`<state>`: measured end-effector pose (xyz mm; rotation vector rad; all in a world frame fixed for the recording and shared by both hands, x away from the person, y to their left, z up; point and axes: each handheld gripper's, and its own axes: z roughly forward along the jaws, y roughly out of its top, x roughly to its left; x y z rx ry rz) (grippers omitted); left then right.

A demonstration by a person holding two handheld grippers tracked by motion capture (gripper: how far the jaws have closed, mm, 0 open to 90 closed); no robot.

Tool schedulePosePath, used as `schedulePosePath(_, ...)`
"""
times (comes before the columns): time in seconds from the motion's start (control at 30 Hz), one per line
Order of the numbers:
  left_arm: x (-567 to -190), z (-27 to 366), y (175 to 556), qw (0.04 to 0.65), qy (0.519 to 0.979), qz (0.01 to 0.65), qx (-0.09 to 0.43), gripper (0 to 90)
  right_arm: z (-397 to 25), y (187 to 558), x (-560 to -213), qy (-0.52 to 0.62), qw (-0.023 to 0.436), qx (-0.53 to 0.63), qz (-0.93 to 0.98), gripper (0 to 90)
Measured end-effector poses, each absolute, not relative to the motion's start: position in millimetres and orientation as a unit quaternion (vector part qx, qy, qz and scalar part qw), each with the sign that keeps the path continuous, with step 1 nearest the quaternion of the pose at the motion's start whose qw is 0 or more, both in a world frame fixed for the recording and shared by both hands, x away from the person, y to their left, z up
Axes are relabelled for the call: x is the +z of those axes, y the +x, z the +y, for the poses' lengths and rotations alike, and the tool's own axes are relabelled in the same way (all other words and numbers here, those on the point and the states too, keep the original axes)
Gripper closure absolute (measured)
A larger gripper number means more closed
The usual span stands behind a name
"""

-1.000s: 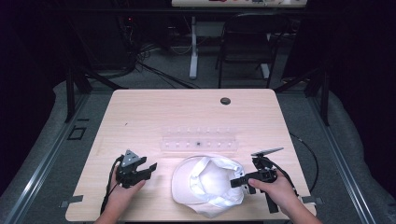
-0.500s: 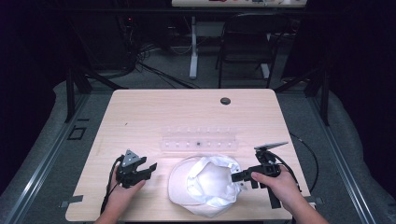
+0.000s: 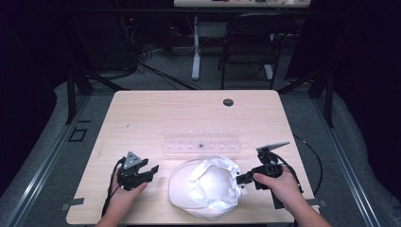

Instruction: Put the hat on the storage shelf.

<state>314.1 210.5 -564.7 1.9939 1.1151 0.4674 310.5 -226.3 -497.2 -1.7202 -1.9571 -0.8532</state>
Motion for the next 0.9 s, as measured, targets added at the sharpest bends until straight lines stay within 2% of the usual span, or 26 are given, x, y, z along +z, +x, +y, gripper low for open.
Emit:
schedulePosePath(0.5,-565,211,314,0.394,0.785,0.441,0.186,46.7,-231,316,-483,-0.616,0.177,-0.304,-0.705,80.6)
schedulePosePath(0.9,-564,211,314,0.393,0.785,0.441,0.185,46.8,-234,324,-464,-0.62,0.188,-0.325,-0.689,81.8)
